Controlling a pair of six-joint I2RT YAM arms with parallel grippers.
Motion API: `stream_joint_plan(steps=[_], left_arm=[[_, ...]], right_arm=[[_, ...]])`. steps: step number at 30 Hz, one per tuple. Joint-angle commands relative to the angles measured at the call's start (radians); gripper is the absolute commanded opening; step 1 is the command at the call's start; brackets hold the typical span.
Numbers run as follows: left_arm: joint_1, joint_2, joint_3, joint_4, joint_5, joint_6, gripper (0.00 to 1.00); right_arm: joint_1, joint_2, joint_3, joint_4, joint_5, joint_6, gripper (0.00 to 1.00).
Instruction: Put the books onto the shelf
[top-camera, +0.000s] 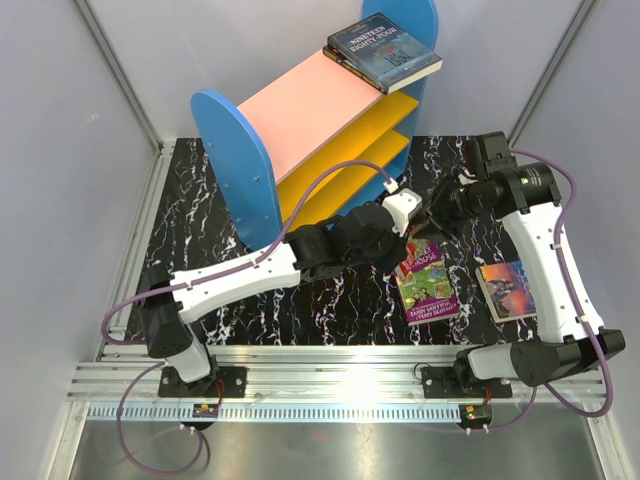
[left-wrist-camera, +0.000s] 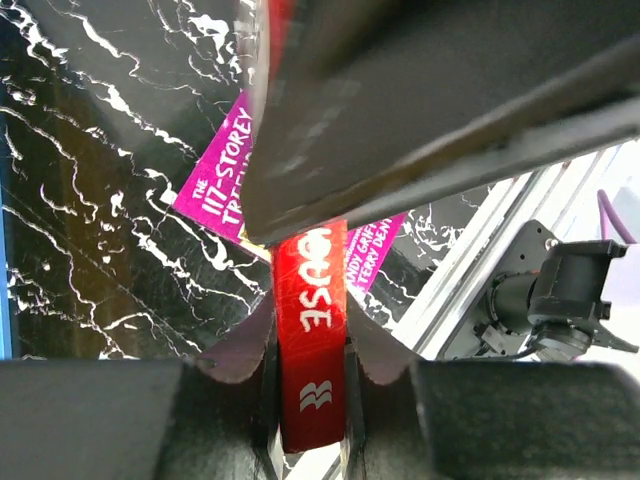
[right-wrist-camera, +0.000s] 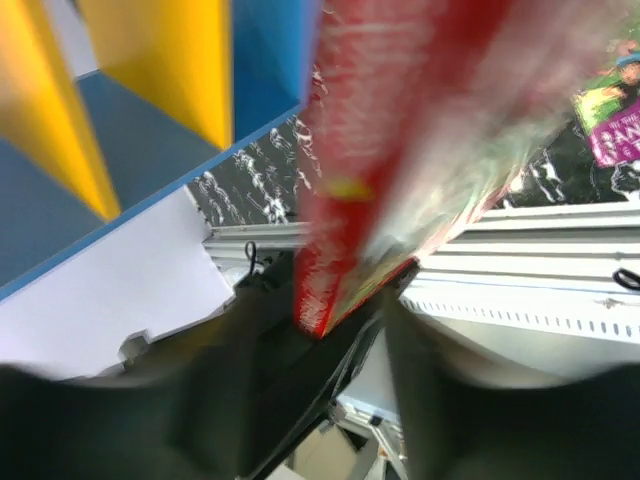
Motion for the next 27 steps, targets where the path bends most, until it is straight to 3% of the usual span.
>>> stream_joint_plan(steps=[1,3,6,11,16,20,24,27], left_arm=[[0.0,-0.037,0.038,0.042,-0.037,-0.035,0.0],[0.003,-0.042,0.048,0.01,-0.045,-0.061,0.0],[0.003,-0.062,0.054,-0.01,-0.036,-0.089,0.0],[0.04,-0.102,0.081,-0.024,0.022,-0.202,0.0],[0.127,-0.169,0.092,0.042,0.128,-0.353,0.0],[0.181,-0.198,0.129,0.103,0.163,-0.474,0.0],[0.263,-0.22,0.15,0.233,0.231,-0.635,0.0],[0.282,-0.22,0.178,0.307,0.249,-0.732,0.0]], right_arm=[[0.013,-0.018,0.098,-0.159,-0.093,-0.021,0.66],[0.012,0.028,0.223,-0.188,-0.015,-0.033,0.98],[-0.014,0.102,0.433,-0.236,0.086,-0.062,1.0],[-0.144,0.128,0.604,-0.189,0.045,-0.038,1.0],[-0.285,-0.056,0.491,0.053,-0.006,0.033,1.0],[-0.287,-0.217,0.324,0.268,0.028,0.123,1.0],[-0.287,-0.36,0.01,0.536,-0.045,0.267,1.0],[-0.287,-0.463,-0.245,0.792,-0.127,0.514,1.0]])
